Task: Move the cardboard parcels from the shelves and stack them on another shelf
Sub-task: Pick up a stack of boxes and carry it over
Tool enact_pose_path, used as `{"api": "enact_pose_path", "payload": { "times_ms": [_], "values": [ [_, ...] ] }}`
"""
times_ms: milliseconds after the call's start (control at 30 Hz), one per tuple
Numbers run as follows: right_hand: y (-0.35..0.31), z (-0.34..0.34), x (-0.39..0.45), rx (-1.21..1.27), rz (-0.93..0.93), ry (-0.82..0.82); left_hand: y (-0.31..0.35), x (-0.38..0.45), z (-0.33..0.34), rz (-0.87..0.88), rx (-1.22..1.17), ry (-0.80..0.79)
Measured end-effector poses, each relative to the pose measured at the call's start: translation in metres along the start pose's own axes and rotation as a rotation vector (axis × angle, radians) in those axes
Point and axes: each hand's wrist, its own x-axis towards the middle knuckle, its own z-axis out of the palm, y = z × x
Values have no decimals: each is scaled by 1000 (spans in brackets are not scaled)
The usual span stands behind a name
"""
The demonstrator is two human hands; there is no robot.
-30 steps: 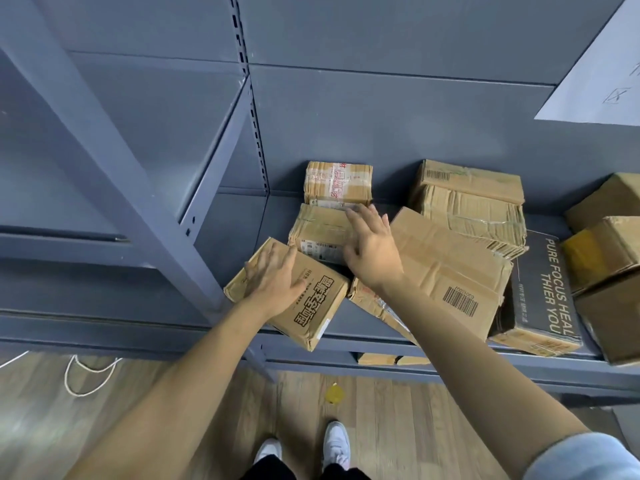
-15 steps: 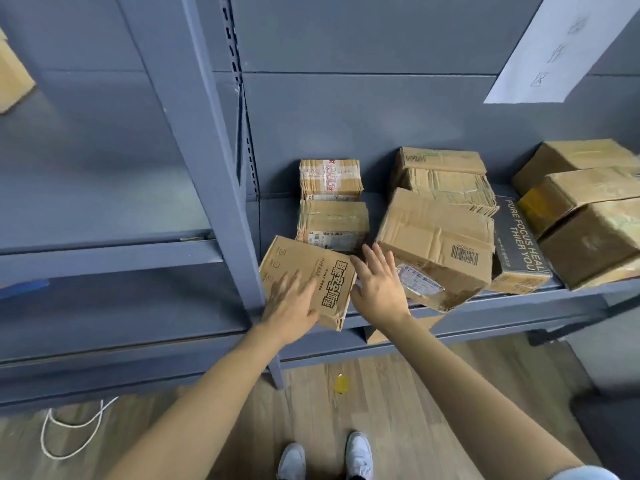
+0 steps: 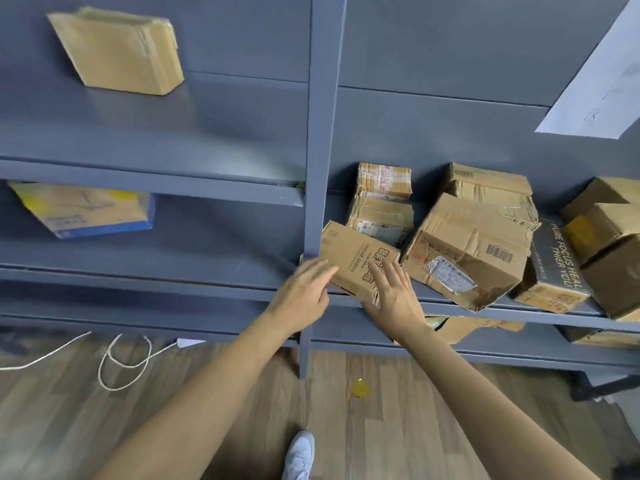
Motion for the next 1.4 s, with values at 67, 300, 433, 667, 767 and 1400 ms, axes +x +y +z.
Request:
{"api": "enact_pose_path", "payload": {
  "times_ms": [67, 300, 433, 667, 767, 1400],
  "values": [
    [-14, 3, -8, 15, -59, -1, -4, -23, -11, -75, 54, 7],
    [-103, 17, -19, 62, -285, -86, -32, -111, -67, -427, 496, -68],
    [-171, 12, -8, 75, -450, -74, -54, -157, -115, -616, 587, -36],
    [-302, -25, 19, 273, -609, 35, -115, -212, -216, -819, 585, 82],
    [-364, -37, 35, 359, -652, 94, -149, -232, -260, -855, 596, 138],
    [-665, 12, 156, 453, -654, 95, -381, -317, -445, -840, 478, 508]
  ]
}}
